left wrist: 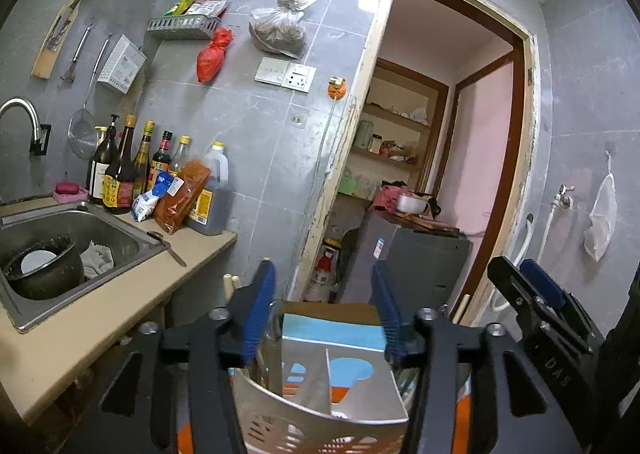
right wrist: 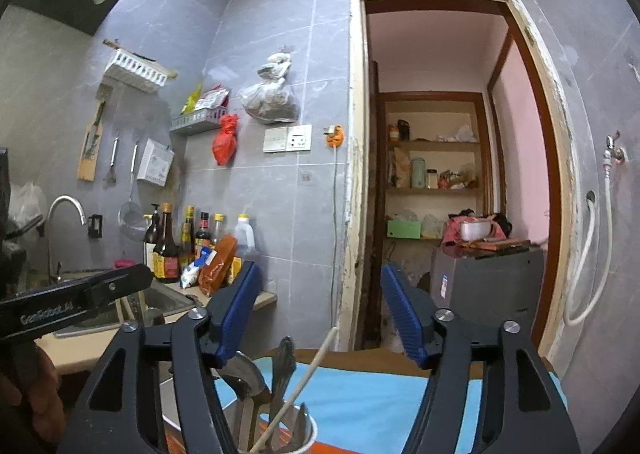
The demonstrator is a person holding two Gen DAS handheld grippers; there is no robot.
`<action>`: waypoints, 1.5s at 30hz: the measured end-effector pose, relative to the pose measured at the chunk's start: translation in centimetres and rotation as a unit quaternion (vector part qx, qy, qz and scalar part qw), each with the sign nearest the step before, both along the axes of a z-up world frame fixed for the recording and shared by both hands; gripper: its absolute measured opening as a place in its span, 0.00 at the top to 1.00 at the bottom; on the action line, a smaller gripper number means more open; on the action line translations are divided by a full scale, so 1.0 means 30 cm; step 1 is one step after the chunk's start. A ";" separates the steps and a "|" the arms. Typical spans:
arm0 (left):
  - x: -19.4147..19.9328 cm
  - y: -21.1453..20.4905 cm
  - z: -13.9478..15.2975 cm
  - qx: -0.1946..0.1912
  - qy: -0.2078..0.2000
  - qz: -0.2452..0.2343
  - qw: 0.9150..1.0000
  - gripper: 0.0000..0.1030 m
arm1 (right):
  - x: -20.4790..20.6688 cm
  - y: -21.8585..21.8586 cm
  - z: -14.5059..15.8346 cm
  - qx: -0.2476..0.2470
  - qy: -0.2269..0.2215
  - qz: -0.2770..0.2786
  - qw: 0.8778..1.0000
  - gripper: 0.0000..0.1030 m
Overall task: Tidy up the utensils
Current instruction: 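Open the left tool over the caddy while the right tool drops the spoon in, then withdraw both open tools away from the caddy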
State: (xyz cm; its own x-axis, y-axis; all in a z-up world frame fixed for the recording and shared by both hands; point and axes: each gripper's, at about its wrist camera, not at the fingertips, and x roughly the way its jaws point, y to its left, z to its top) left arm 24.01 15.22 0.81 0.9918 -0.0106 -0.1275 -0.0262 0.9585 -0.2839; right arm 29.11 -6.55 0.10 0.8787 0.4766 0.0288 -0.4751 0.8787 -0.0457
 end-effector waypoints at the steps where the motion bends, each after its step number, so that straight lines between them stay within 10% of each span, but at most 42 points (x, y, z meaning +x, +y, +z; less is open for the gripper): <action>1: -0.003 -0.008 0.008 0.004 0.004 -0.004 1.000 0.42 | -0.003 -0.010 0.005 0.003 0.006 -0.002 1.000 0.32; 8: -0.028 -0.071 0.036 0.033 0.042 -0.006 0.999 0.06 | -0.042 -0.108 0.048 0.018 0.050 -0.042 0.998 0.15; 21: -0.098 -0.211 0.073 0.073 0.156 -0.002 0.985 0.05 | -0.166 -0.289 0.144 0.020 0.129 -0.091 0.987 0.00; 45: -0.709 -0.377 0.161 0.061 0.127 0.029 0.990 0.05 | -0.710 -0.561 0.267 -0.022 0.127 -0.091 0.987 0.00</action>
